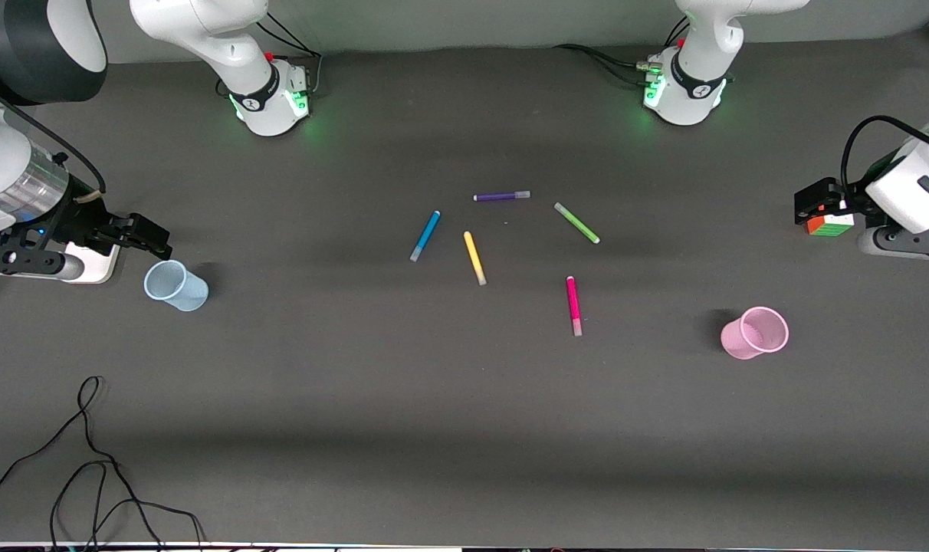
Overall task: Place pink and blue markers in matching cups
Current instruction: 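Reach the right gripper to the blue marker while the left gripper reaches the pink marker, then close the right gripper on the blue marker while the left gripper grasps the pink marker, then carry the blue marker to the blue cup while the left gripper lifts pink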
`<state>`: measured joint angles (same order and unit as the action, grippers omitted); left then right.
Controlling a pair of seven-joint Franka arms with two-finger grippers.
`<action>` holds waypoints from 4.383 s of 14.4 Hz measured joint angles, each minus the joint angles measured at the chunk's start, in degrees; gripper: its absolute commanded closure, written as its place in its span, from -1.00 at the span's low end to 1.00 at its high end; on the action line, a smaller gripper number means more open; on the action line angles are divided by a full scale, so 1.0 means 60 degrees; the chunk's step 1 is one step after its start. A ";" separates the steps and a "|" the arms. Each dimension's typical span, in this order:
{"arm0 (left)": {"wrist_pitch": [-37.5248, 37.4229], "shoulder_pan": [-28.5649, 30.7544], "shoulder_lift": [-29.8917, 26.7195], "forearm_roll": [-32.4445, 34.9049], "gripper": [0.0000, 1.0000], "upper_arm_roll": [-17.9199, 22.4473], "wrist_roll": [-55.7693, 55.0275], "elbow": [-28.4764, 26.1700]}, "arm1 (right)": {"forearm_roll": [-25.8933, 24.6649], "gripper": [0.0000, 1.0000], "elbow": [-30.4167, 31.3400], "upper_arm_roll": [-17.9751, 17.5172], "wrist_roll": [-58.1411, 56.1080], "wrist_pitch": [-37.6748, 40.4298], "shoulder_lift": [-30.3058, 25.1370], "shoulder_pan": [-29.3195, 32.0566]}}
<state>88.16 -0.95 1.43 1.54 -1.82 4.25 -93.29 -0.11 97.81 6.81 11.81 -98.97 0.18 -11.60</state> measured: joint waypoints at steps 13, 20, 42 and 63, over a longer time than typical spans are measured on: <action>0.0007 -0.0130 0.0030 -0.0035 -0.99 -0.0039 0.0001 -0.0002 | 0.1243 -1.00 0.0055 -0.0934 0.0896 0.0573 0.1175 -0.0100; 0.0372 -0.1476 0.0374 -0.0337 -0.99 -0.0327 -0.1629 -0.0089 | 0.2303 -1.00 -0.0335 -0.3008 0.4036 0.0214 0.3465 -0.0192; 0.6683 -0.3851 0.4252 -0.0463 -0.97 -0.0370 -0.4340 -0.2462 | 0.3419 0.32 0.2307 -0.3921 0.6096 -0.5272 0.5934 -0.1149; 0.7317 -0.4150 0.5480 -0.0453 1.00 -0.0303 -0.5760 -0.2346 | -0.0421 1.00 0.2871 -0.0783 0.2490 -0.1840 0.1234 -0.0220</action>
<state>132.06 -25.85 34.31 -1.17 -3.64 -30.31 -107.37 -2.64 115.03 2.11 26.75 -110.01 7.59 -12.92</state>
